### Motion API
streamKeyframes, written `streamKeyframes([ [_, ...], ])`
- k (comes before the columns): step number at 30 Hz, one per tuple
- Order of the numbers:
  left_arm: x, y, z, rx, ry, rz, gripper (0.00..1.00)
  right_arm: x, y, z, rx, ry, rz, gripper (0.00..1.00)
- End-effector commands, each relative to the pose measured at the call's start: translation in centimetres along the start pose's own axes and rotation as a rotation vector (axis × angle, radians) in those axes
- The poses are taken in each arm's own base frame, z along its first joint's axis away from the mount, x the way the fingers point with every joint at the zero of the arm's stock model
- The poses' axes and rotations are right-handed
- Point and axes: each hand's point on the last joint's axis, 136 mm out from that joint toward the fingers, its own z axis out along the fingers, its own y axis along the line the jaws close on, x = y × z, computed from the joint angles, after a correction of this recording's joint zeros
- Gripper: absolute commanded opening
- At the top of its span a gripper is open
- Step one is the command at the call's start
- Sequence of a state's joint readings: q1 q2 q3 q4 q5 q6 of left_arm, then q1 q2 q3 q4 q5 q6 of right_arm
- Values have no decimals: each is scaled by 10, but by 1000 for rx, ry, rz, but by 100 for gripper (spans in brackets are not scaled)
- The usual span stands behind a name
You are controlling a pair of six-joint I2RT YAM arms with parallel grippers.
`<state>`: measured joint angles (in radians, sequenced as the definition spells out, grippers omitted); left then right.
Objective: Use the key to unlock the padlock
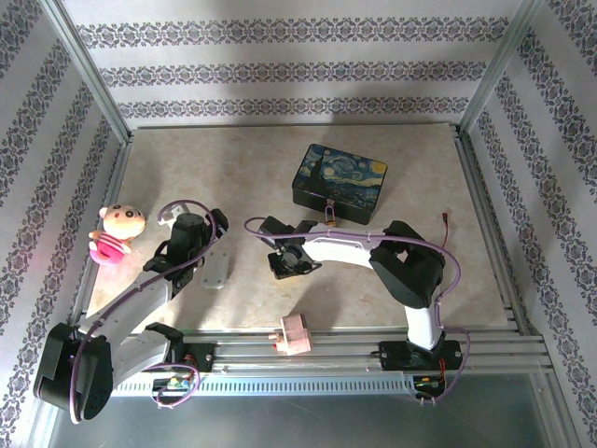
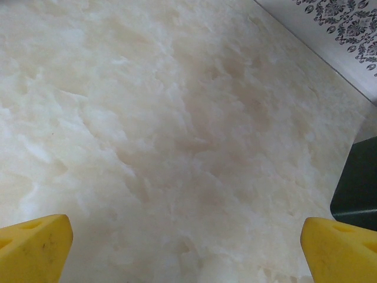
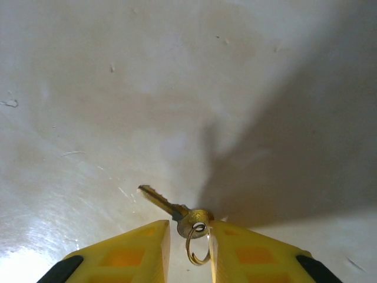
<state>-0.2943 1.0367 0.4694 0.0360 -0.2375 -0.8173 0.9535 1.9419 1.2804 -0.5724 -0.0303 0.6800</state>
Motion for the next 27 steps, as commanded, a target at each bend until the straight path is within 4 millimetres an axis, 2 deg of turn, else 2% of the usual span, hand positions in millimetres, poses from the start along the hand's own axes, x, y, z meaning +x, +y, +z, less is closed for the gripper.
streamKeyframes([
  [1,3,4,-1,-12,3,-7,99,3,-11,-2,71,-6,4,25],
  [8,2,4,-2,-10,-1,-9,99,0,-14,-6,91,-20,-9,22],
  [17,-1,0,-5,2,2,6,99,-1,-13,-9,85,-31,-10,3],
  [18,-1,-2,-5,10,7,13,99,-2,-12,-11,78,-36,-12,0],
  [23,1,-18,-7,72,53,63,99,-10,-8,-25,21,-68,-9,0],
  [27,3,-41,-10,159,104,121,99,-21,-6,-41,-92,-113,47,0],
])
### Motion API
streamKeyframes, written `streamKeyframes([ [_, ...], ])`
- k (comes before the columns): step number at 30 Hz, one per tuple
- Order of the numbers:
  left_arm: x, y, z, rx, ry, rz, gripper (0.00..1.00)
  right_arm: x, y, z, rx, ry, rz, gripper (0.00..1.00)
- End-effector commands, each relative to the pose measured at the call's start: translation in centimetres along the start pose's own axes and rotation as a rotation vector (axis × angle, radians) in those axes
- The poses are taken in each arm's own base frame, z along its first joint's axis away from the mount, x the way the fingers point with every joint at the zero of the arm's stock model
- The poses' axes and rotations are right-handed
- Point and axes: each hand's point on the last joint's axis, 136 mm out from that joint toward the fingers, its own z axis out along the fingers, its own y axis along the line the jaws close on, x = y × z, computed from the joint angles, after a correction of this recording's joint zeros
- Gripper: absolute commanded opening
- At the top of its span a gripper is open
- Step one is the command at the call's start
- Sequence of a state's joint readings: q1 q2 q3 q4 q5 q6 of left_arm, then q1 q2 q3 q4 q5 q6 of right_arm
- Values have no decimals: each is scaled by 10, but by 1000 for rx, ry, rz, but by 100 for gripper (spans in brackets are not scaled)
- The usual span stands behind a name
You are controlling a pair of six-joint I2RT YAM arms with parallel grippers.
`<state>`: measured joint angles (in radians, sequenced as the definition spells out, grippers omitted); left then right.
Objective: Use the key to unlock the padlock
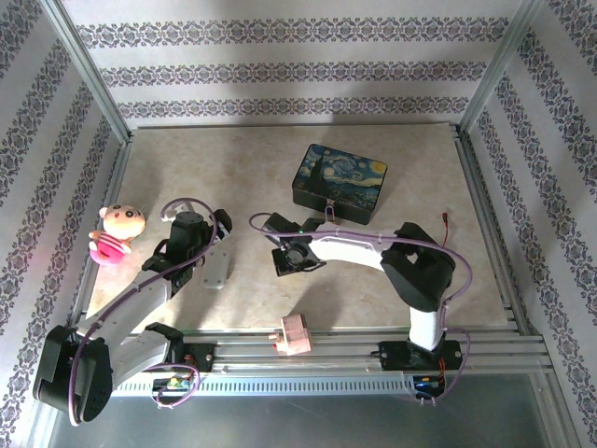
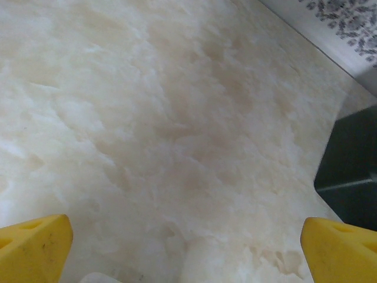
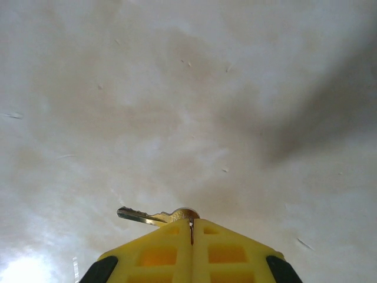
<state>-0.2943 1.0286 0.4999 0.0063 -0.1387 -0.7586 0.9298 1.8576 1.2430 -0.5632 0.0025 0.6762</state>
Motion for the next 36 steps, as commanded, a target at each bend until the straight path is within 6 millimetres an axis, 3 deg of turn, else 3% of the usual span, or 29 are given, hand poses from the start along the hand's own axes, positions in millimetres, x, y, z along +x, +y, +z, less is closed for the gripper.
streamKeyframes([
  [1,-3,-32,-4,119,52,83,99,-14,4,-22,-114,-56,49,0],
  [5,-2,-62,-7,263,82,112,100,-28,4,-37,-216,-120,100,0],
  [10,0,-96,-13,439,114,137,90,-44,0,-57,-298,-205,142,0],
  [14,13,-112,-13,507,217,146,72,-55,-3,-69,-347,-261,178,0],
  [22,54,-150,-23,691,417,98,49,-67,-7,-85,-366,-351,200,0],
  [30,78,-167,-36,769,488,146,44,-74,-4,-93,-394,-387,213,0],
  [36,84,-168,-30,761,497,153,37,-76,-2,-95,-411,-394,219,0],
])
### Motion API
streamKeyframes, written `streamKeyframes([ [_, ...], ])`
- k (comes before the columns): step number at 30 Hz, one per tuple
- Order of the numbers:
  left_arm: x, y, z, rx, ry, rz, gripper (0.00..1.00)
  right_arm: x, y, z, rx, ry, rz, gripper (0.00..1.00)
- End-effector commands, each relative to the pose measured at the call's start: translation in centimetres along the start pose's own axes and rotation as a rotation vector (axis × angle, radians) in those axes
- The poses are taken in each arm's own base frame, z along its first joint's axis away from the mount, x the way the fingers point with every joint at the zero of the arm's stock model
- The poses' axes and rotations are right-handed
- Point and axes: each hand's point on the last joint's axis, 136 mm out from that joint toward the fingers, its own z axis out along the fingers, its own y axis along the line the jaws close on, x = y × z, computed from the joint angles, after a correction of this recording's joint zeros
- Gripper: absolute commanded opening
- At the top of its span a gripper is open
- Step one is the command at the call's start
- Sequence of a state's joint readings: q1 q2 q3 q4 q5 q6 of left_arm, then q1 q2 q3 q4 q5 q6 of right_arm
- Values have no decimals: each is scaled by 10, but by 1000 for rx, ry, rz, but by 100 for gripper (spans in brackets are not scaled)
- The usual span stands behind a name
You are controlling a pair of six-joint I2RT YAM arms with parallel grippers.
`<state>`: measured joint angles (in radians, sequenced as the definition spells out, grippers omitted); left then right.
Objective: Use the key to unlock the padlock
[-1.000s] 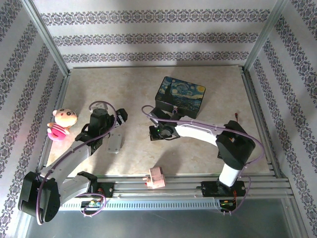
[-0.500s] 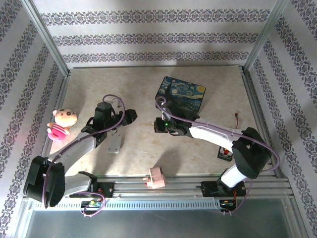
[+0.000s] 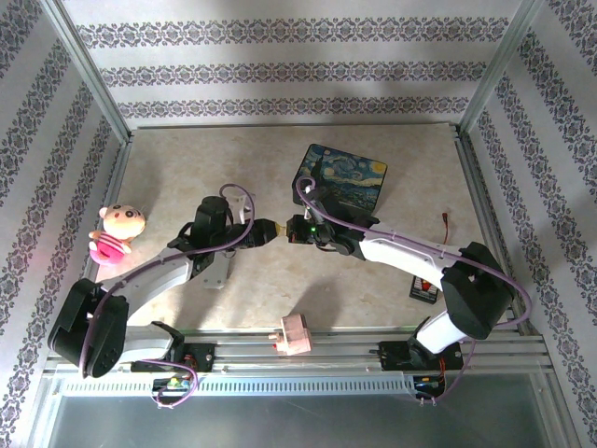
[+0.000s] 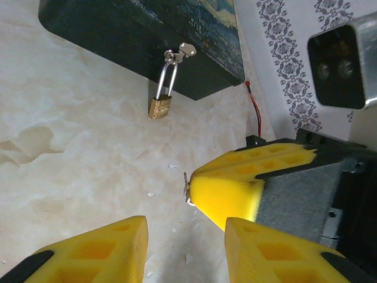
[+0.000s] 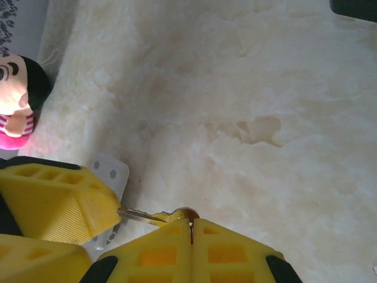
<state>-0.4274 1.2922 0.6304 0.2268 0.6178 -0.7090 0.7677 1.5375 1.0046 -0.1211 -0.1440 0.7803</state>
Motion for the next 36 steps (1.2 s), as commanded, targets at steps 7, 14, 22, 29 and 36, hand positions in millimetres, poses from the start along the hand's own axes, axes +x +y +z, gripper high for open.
streamKeyframes([
  [7,-29,-25,13,97,-81,52,28,-4,1,-7,-22,-36,17,0],
  [14,-32,-26,18,111,-77,54,25,-2,-4,-10,-17,-48,28,0],
  [22,-29,-23,20,107,-71,42,26,-3,-4,-13,-21,-64,33,0],
  [29,-17,-20,24,113,-34,18,26,-4,-4,-13,-24,-70,36,0],
  [36,-6,-18,24,107,-10,13,23,-5,-4,-13,-24,-76,44,0],
])
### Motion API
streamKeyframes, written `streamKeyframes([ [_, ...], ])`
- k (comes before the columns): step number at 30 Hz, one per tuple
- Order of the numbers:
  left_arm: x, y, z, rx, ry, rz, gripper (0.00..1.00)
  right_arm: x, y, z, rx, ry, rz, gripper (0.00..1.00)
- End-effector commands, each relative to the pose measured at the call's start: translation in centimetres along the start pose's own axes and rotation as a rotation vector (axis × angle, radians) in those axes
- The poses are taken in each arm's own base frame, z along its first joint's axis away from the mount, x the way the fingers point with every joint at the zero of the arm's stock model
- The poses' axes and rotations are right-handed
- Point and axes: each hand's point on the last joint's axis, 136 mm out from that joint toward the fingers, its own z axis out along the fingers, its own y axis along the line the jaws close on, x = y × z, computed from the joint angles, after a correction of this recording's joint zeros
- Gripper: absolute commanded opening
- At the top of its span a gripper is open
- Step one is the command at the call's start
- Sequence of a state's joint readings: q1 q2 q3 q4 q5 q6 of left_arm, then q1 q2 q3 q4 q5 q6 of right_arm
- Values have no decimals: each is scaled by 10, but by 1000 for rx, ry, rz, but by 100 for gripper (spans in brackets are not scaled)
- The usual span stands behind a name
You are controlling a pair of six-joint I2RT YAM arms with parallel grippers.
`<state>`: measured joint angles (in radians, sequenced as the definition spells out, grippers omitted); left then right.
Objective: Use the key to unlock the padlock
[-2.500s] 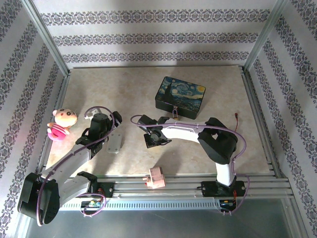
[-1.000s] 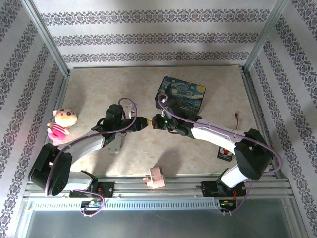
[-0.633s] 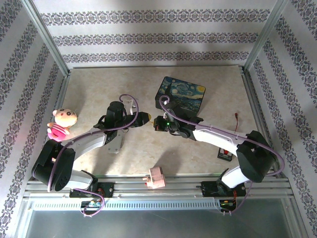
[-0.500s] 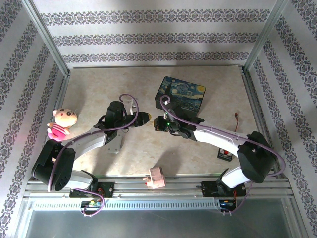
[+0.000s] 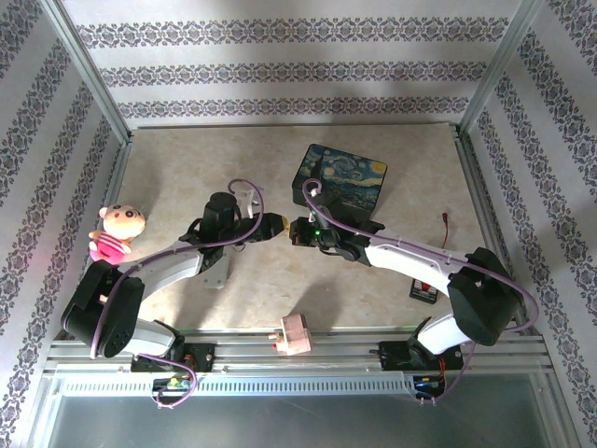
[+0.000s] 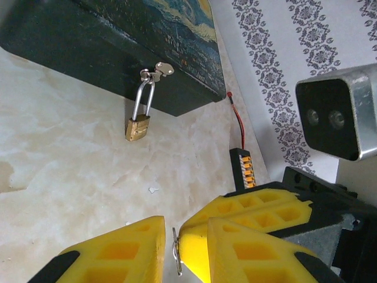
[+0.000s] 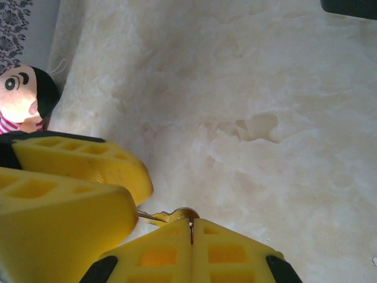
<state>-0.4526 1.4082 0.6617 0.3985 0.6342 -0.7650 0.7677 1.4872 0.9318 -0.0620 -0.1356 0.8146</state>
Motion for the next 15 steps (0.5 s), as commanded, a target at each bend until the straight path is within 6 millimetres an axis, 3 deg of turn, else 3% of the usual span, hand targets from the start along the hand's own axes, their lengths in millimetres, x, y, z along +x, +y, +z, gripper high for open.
streamKeyframes([
  [1,7,-6,1,29,16,13,23,-9,1,-6,-6,-46,14,0],
  [10,7,-5,1,21,16,18,13,-9,0,-6,-5,-49,18,0],
  [15,4,-6,1,13,8,28,0,-9,3,-7,-13,-48,9,0],
])
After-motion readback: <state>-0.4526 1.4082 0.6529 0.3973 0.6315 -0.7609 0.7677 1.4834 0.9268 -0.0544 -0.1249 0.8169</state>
